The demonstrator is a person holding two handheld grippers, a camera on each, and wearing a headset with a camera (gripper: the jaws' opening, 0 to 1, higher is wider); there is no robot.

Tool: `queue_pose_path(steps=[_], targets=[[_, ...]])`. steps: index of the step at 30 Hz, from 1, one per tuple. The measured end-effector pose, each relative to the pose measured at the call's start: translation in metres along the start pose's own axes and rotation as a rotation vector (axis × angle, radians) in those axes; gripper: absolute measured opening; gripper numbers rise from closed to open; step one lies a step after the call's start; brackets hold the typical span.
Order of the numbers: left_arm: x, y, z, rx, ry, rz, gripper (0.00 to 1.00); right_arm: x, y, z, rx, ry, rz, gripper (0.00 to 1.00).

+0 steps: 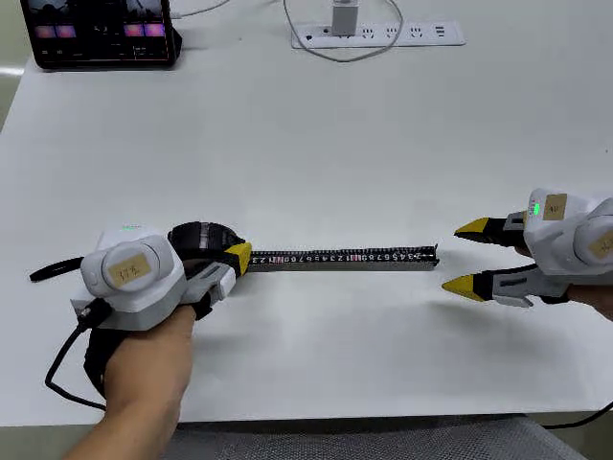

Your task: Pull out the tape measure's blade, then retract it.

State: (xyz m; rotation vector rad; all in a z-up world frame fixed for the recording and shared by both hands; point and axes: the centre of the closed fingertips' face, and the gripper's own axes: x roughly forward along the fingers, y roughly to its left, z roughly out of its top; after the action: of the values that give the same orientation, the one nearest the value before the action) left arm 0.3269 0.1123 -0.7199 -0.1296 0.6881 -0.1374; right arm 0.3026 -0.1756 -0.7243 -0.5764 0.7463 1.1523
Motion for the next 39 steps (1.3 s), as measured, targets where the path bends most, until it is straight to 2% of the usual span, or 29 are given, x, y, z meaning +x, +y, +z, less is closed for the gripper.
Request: queue_pose_path(steps=[2,16,26,39], targets=[[0.000,0.000,0.000,-0.001,0.000,-0.001,0.59,0.003,0.000,-0.001,-0.004,0.014,0.020,0.34],[0.000,0.000,0.000,-0.002,-0.001,-0.004,0.59,0.018,-0.003,0.001,-0.085,0.068,0.075,0.24],[0.000,0.000,0.000,-0.002,0.000,-0.004,0.59,0.024,-0.005,-0.003,-0.127,0.110,0.118,0.20],[0.000,0.000,0.000,-0.005,0.005,-0.005,0.59,0.030,-0.001,-0.003,-0.161,0.120,0.158,0.14]])
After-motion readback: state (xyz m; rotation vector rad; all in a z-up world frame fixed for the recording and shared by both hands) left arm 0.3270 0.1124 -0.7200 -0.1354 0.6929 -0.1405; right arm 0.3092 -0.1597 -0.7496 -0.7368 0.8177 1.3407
